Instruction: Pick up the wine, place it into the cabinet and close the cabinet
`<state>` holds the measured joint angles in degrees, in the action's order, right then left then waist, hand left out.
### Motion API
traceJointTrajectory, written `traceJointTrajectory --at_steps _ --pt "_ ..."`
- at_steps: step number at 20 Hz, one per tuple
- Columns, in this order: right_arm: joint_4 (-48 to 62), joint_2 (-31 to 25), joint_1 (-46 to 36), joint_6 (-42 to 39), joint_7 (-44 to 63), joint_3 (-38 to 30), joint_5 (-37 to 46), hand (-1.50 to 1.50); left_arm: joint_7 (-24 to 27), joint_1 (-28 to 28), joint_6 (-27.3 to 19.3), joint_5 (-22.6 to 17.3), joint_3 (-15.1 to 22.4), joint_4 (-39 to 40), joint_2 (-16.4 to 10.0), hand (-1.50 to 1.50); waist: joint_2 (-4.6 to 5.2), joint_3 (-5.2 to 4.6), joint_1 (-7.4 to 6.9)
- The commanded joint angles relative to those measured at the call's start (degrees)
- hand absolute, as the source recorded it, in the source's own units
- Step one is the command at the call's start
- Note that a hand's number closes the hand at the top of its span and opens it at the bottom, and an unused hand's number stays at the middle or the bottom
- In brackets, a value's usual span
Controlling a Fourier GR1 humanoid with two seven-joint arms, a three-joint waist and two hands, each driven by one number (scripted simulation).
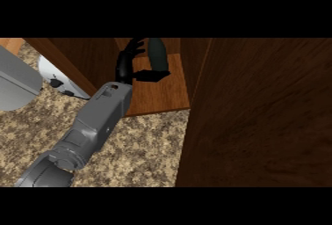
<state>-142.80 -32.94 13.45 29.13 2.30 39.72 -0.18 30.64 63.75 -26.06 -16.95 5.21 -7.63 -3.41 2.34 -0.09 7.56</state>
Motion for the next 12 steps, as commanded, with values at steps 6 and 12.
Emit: traceJointTrajectory --at_steps 6,12 --pt "-6.7 -0.8 1.7 -1.1 1.7 1.0 -2.6 -1.50 0.6 3.6 4.2 -0.4 -1.3 0.8 -2.4 -1.50 0.13 -0.09 0.16" --pt "-7.6 -1.3 3.0 -1.0 1.0 -0.2 -2.5 -1.50 3.9 4.6 9.0 -3.9 -5.1 -1.6 0.1 1.50 -0.51 -0.05 -0.83"
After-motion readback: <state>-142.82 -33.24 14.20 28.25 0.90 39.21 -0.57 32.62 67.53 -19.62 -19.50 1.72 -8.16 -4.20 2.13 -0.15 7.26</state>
